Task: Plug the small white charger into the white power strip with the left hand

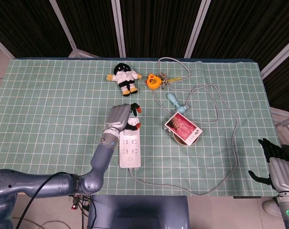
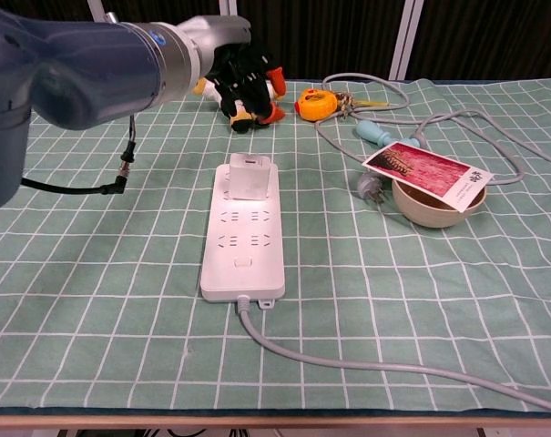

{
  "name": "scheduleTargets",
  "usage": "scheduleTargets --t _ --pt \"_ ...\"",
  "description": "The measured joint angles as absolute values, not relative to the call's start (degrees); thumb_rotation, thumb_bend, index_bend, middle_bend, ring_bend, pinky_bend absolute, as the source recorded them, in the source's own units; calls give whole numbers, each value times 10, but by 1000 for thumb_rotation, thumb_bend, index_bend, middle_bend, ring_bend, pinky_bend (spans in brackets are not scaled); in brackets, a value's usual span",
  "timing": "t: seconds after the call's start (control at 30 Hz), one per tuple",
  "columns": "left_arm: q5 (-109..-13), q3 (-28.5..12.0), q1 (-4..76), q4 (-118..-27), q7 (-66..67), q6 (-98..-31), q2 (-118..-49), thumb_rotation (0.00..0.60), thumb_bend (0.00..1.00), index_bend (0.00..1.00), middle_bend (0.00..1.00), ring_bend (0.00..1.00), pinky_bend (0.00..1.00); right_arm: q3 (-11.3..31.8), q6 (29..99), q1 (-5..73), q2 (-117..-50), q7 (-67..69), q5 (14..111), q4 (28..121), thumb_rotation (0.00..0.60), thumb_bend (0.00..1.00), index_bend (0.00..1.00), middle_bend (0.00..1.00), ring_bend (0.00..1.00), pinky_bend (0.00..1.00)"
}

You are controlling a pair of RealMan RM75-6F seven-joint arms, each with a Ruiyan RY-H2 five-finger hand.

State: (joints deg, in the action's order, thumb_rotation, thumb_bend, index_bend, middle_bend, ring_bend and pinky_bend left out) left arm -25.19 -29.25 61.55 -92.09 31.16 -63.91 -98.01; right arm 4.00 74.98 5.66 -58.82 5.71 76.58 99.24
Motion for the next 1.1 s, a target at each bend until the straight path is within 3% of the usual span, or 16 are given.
scheduleTargets --t 0.17,0.33,0.77,1.1 --pt "-265 -335 585 -963 175 -612 -982 600 351 788 903 838 952 40 749 57 -588 57 764 993 600 303 0 0 0 0" --pt "-248 -350 570 -984 117 -566 -981 600 342 846 971 938 1000 40 747 57 -587 57 763 993 600 303 0 0 0 0" --pt "-169 -336 559 -945 27 -359 -928 600 338 855 988 952 1000 39 743 58 -584 62 763 995 600 304 0 0 0 0" --pt "-209 -311 563 -892 -36 -311 -930 600 338 853 988 952 1000 39 742 58 -584 60 762 996 600 304 0 0 0 0"
